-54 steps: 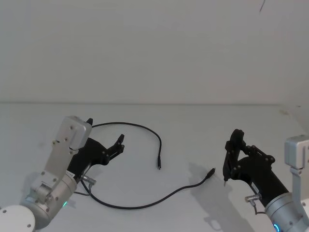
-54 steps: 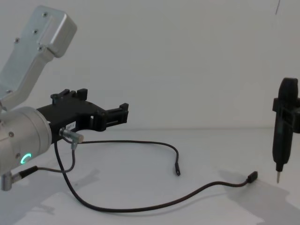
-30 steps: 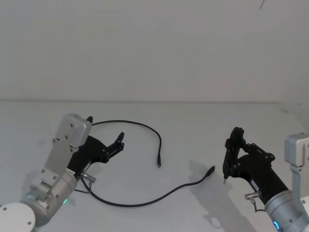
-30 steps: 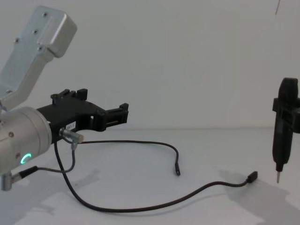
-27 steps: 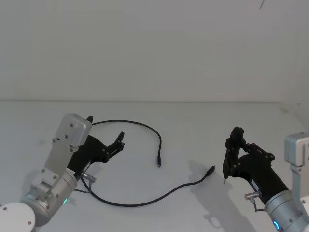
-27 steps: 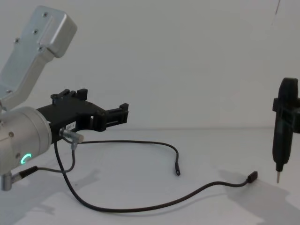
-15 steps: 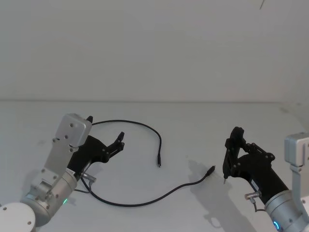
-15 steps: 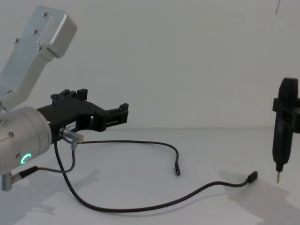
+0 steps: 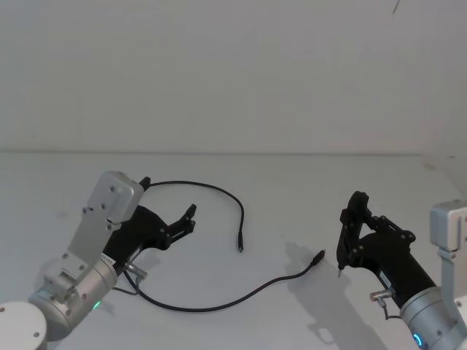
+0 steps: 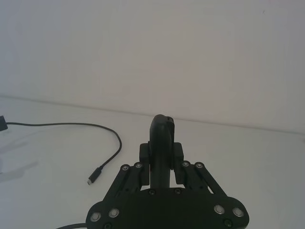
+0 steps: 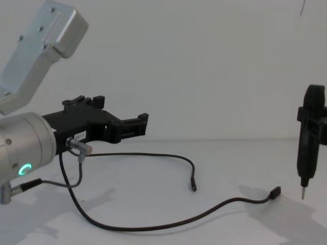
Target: Pick up the data cable with the one hand.
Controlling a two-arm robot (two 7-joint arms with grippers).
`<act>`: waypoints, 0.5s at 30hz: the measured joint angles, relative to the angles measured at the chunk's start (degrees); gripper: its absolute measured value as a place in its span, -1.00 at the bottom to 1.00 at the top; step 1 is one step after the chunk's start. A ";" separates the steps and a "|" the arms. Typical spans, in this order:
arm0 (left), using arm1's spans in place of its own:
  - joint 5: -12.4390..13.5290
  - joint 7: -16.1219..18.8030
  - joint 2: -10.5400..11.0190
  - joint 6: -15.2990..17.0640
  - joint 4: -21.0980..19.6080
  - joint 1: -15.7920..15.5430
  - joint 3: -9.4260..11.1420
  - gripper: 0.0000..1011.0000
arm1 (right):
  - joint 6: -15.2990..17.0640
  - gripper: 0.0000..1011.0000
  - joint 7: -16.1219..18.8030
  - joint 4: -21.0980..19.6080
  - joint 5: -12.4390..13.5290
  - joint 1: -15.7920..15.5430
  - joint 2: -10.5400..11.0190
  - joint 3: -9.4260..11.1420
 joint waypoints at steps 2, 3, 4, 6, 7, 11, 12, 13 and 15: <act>-0.50 -1.43 0.60 0.58 -0.57 -0.06 0.07 0.98 | 0.00 -0.45 0.00 0.00 0.00 0.00 0.00 0.00; -0.66 -1.95 0.88 0.79 -0.84 -0.09 0.10 0.98 | 0.00 -0.45 0.00 0.00 0.00 0.00 0.00 0.00; -0.82 -2.41 1.12 1.01 -1.06 -0.13 0.13 0.98 | 0.00 -0.45 0.00 0.00 0.00 0.00 0.00 0.00; -1.17 -3.42 1.56 1.55 -1.49 -0.22 0.20 0.98 | 0.00 -0.45 0.00 0.00 0.00 0.00 0.00 0.00; -1.57 -4.62 2.04 2.29 -1.93 -0.35 0.28 0.98 | 0.00 -0.45 0.00 0.00 0.00 0.00 0.00 0.00; -2.49 -7.65 3.42 4.53 -3.13 -0.93 0.60 0.98 | 0.00 -0.45 0.00 0.00 0.00 0.00 0.00 0.00; -2.84 -8.80 3.91 5.62 -3.57 -1.25 0.78 0.98 | 0.00 -0.45 0.00 0.00 0.00 0.00 0.00 0.00; -3.00 -9.34 4.24 6.17 -3.87 -1.50 0.92 0.98 | 0.00 -0.45 0.00 0.00 0.00 0.00 0.00 0.00; -3.50 -11.19 4.99 8.28 -4.52 -2.21 1.32 0.98 | 0.00 -0.45 0.00 0.00 0.00 0.00 0.00 0.00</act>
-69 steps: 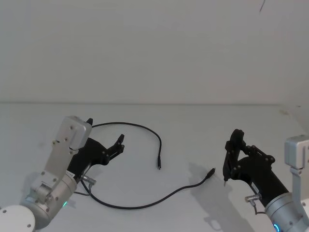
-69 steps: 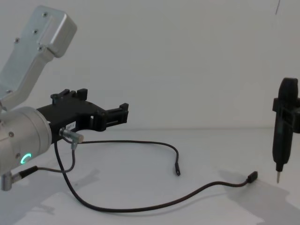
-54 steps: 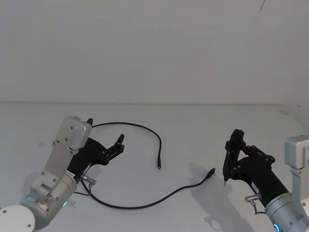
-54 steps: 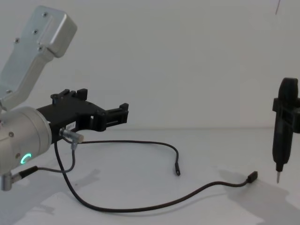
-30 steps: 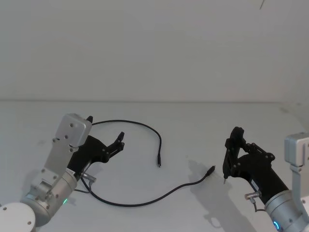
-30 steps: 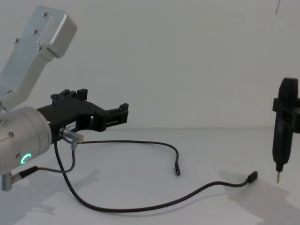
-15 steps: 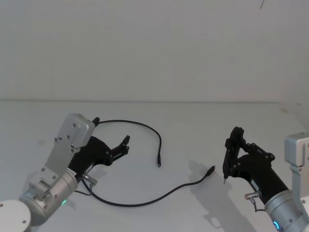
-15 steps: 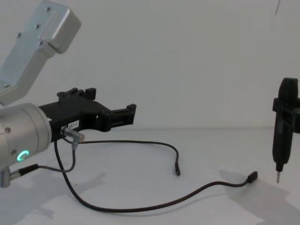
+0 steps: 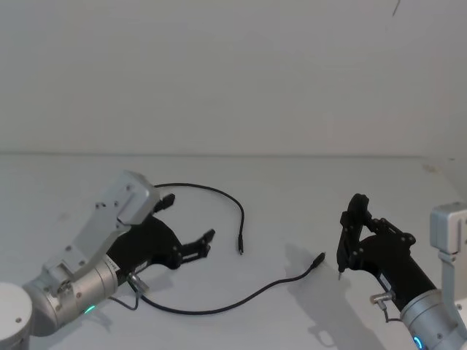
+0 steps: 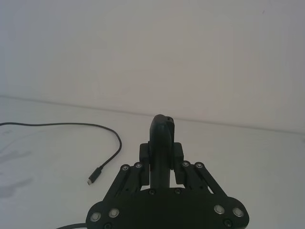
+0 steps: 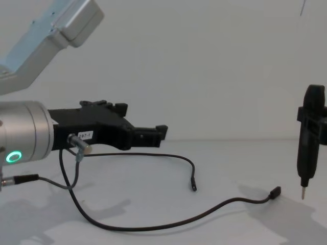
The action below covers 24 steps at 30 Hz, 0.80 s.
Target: Pick up the data cable with the one hand.
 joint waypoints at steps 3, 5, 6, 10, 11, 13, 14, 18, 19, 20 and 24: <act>-0.39 -1.71 0.55 2.43 -0.54 -0.76 0.44 0.98 | 0.00 -0.45 0.00 0.00 0.00 0.00 0.00 0.00; -0.64 -3.18 1.02 4.81 -1.03 -1.64 0.97 0.98 | 0.00 -0.45 0.00 0.00 0.00 0.00 0.00 0.00; -0.71 -3.70 1.17 5.84 -1.22 -2.05 1.23 0.98 | 0.00 -0.45 0.00 0.00 0.00 0.00 0.00 0.00; -0.85 -5.97 1.39 11.37 -1.90 -4.14 2.75 0.98 | 0.00 -0.45 0.00 0.00 0.00 0.00 0.00 0.00; -0.85 -6.14 1.34 11.99 -1.96 -4.45 2.99 0.98 | 0.00 -0.45 0.00 0.00 0.00 0.00 0.00 0.00; -0.84 -6.67 1.09 13.93 -2.09 -5.14 3.50 0.98 | 0.00 -0.45 0.00 0.00 0.00 0.00 0.00 0.00; -0.81 -7.00 0.80 15.46 -2.15 -5.70 4.09 0.98 | 0.00 -0.45 0.00 0.00 0.00 0.00 0.00 0.00; -0.64 -7.48 -0.15 18.86 -2.20 -6.84 5.18 0.98 | 0.00 -0.45 0.00 0.00 0.00 0.00 0.00 0.00; -0.59 -7.52 -0.46 19.42 -2.20 -7.10 5.41 0.98 | 0.00 -0.45 0.00 0.00 0.00 0.00 0.00 0.00; -0.49 -7.60 -0.93 20.41 -2.18 -7.48 5.78 0.98 | 0.00 -0.45 0.00 0.00 0.00 0.00 0.00 0.00; -0.23 -7.73 -2.24 22.72 -1.78 -8.39 6.74 0.98 | 0.00 -0.45 0.00 0.00 0.00 0.00 0.00 0.00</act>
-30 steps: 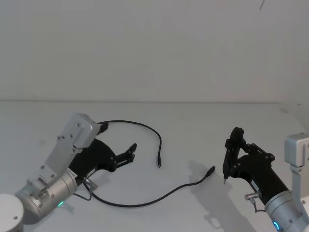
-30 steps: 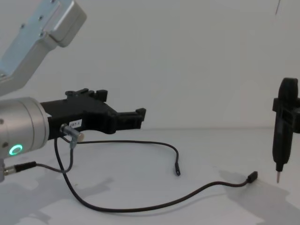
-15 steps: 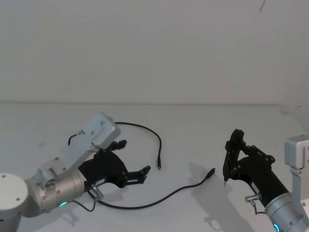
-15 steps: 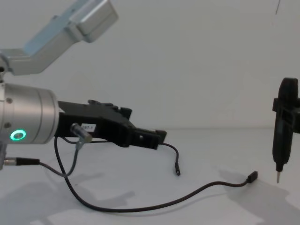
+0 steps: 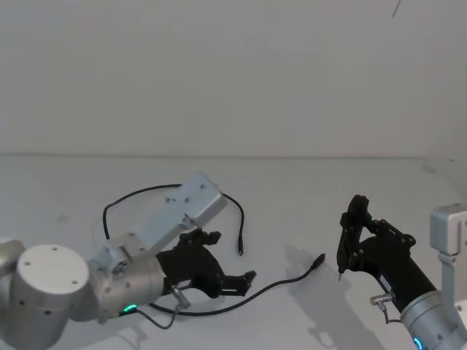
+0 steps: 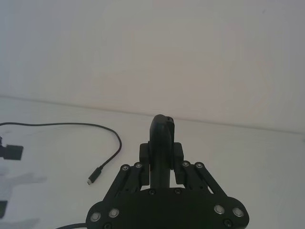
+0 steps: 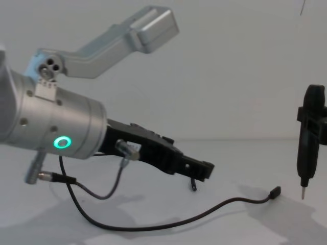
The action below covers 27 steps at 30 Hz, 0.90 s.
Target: Pick up the data cable with the one hand.
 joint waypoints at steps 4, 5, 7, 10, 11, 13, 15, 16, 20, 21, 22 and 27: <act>0.40 -0.12 -1.60 2.00 0.97 -1.02 1.08 0.98 | 0.00 -0.45 0.00 0.00 0.00 0.00 0.00 0.00; 0.49 -0.13 -1.88 2.35 1.19 -1.18 1.26 0.98 | 0.00 -0.45 0.00 0.00 0.00 0.00 0.00 0.00; 0.68 -0.13 -2.44 2.81 1.65 -1.51 1.64 0.98 | 0.00 -0.45 0.00 0.00 0.00 0.00 0.00 0.00; 1.07 -0.06 -3.55 3.69 2.70 -2.12 2.28 0.98 | 0.00 -0.45 0.00 0.00 0.00 0.00 0.00 0.00; 1.28 0.09 -4.08 4.06 3.26 -2.40 2.53 0.98 | 0.00 -0.45 0.00 0.00 0.00 0.00 0.00 0.00; 1.52 0.34 -4.72 4.43 3.90 -2.69 2.77 0.98 | 0.00 -0.45 0.00 0.00 0.00 0.00 0.00 0.00; 1.73 0.58 -5.45 4.71 4.54 -3.04 3.04 0.98 | 0.00 -0.45 0.00 0.00 0.00 0.00 0.00 0.00; 1.99 0.85 -6.05 5.02 5.40 -3.33 3.27 0.98 | 0.00 -0.45 0.00 0.00 0.00 0.00 0.00 0.00; 2.59 1.32 -7.65 5.49 7.36 -4.13 4.01 0.98 | 0.00 -0.45 0.00 0.00 0.00 0.00 0.00 0.00; 2.70 1.40 -7.94 5.56 7.73 -4.29 4.15 0.98 | 0.00 -0.45 0.00 0.00 0.00 0.00 0.00 0.00; 2.95 1.54 -8.54 5.69 8.48 -4.60 4.46 0.98 | 0.00 -0.45 0.00 0.00 0.00 0.00 0.00 0.00; 3.63 1.78 -10.22 6.11 10.78 -5.55 5.29 0.98 | 0.00 -0.45 0.00 0.00 0.00 0.00 0.00 0.00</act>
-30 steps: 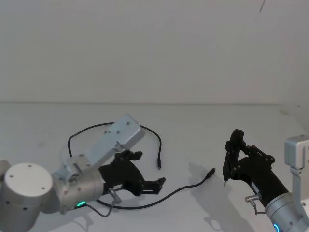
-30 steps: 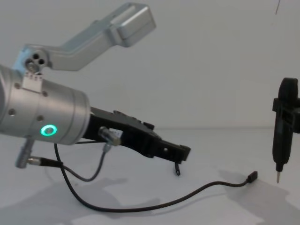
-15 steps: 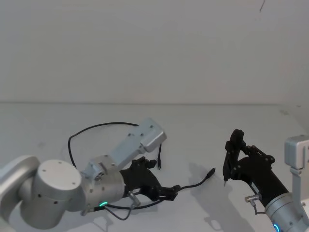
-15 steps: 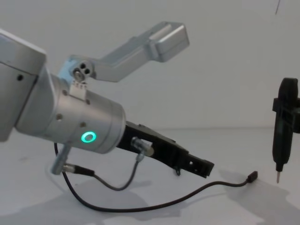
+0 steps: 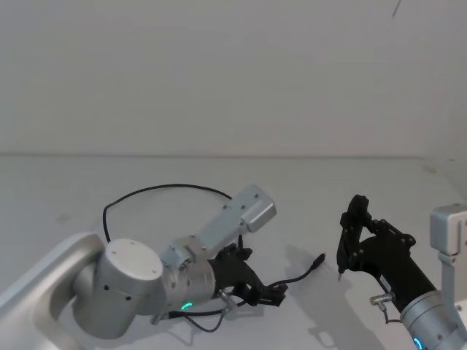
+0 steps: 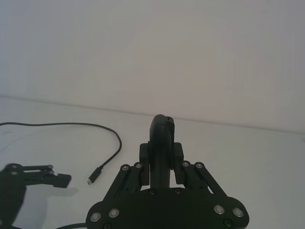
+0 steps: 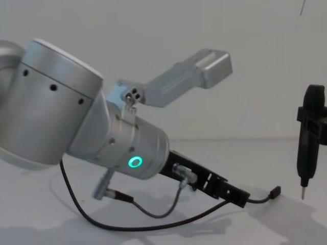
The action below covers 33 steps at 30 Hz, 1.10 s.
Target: Pick up the data cable with the one hand.
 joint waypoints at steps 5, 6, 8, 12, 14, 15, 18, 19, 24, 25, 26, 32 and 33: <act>0.58 0.07 -1.75 0.65 2.39 -1.00 0.87 0.98 | 0.00 -0.45 0.00 0.00 0.00 0.00 0.00 0.00; 0.64 0.07 -1.97 0.71 2.69 -1.12 0.99 0.98 | 0.00 -0.45 0.00 0.00 0.00 0.00 0.00 0.00; 0.82 0.07 -2.45 0.90 3.41 -1.41 1.23 0.98 | 0.00 -0.45 0.00 0.00 0.00 0.00 0.00 0.00; 1.10 0.07 -3.30 1.21 4.54 -1.88 1.64 0.90 | 0.00 -0.45 0.00 0.00 0.00 0.00 0.00 0.00; 1.13 0.07 -3.38 1.26 4.66 -1.92 1.69 0.83 | 0.00 -0.45 0.00 0.00 0.00 0.00 0.00 0.00; 1.24 0.07 -3.68 1.38 5.09 -2.09 1.82 0.76 | 0.00 -0.45 0.00 0.00 0.00 0.00 0.00 0.00; 1.30 0.07 -3.94 1.47 5.41 -2.24 1.94 0.63 | 0.00 -0.45 0.00 0.00 0.00 0.00 0.00 0.00; 1.35 0.07 -4.06 1.53 5.61 -2.32 2.00 0.53 | 0.00 -0.45 0.00 0.00 0.00 0.00 0.00 0.00; 1.48 0.06 -4.36 1.64 6.07 -2.50 2.15 0.26 | 0.00 -0.45 0.00 0.00 0.00 0.00 0.00 0.00; 1.49 0.06 -4.39 1.66 6.10 -2.52 2.16 0.24 | 0.00 -0.45 0.00 0.00 0.00 0.00 0.00 0.00; 1.53 0.06 -4.47 1.68 6.21 -2.57 2.20 0.10 | 0.00 -0.45 0.00 0.00 0.00 0.00 0.00 0.00; 1.60 0.06 -4.68 1.78 6.49 -2.69 2.31 -0.22 | 0.00 -0.45 0.00 0.00 0.00 0.00 0.00 0.00; 1.61 0.06 -4.70 1.79 6.51 -2.70 2.32 -0.26 | 0.00 -0.45 0.00 0.00 0.00 0.00 0.00 0.00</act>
